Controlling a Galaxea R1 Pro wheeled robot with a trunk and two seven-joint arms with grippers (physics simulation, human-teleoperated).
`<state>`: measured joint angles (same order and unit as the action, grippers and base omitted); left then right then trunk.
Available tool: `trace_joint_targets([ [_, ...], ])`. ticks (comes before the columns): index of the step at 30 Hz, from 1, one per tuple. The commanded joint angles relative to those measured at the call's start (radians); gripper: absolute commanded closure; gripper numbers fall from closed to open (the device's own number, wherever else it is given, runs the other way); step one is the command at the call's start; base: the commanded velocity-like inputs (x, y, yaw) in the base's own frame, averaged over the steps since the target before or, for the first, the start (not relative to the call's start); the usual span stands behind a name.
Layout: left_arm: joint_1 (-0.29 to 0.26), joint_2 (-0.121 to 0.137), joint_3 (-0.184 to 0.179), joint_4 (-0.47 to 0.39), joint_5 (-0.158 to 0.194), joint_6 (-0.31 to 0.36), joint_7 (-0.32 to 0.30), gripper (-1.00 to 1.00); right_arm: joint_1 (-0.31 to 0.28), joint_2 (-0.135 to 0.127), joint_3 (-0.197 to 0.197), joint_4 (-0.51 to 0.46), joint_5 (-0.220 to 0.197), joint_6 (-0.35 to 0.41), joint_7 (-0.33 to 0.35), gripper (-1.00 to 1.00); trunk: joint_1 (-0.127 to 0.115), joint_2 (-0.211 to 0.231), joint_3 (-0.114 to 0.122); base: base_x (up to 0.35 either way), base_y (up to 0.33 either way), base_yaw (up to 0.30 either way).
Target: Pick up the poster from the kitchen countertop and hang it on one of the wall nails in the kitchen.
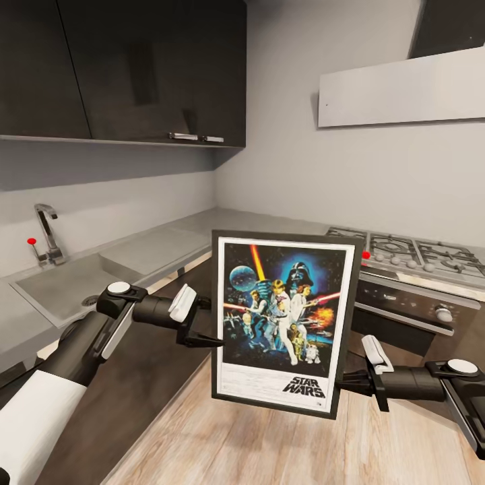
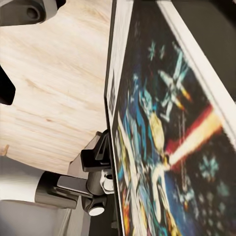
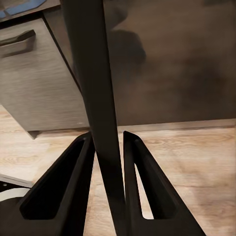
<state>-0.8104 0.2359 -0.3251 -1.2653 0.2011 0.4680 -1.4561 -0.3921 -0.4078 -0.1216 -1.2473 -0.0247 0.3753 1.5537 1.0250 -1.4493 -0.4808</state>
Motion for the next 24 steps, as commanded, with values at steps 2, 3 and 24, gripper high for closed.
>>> trace_joint_targets([
  [2, -0.001, 0.001, -0.002, 0.001, 0.005, 0.011, -0.001, -1.0, -0.001, 0.0, 0.0, 0.0, -0.001, 0.014, 0.005, 1.0, 0.0, -0.001, -0.001, 0.0, 0.0, 0.0],
  [3, -0.001, 0.002, -0.002, 0.003, 0.004, 0.011, -0.001, -1.0, -0.001, 0.0, 0.0, 0.0, -0.001, 0.014, 0.005, 1.0, 0.0, -0.001, -0.001, 0.0, 0.0, 0.0],
  [24, -0.001, 0.064, 0.005, 0.012, 0.003, 0.009, -0.001, -1.0, -0.001, -0.001, -0.001, -0.003, -0.001, 0.013, 0.005, 1.0, 0.0, -0.001, -0.001, 0.0, 0.0, 0.0],
])
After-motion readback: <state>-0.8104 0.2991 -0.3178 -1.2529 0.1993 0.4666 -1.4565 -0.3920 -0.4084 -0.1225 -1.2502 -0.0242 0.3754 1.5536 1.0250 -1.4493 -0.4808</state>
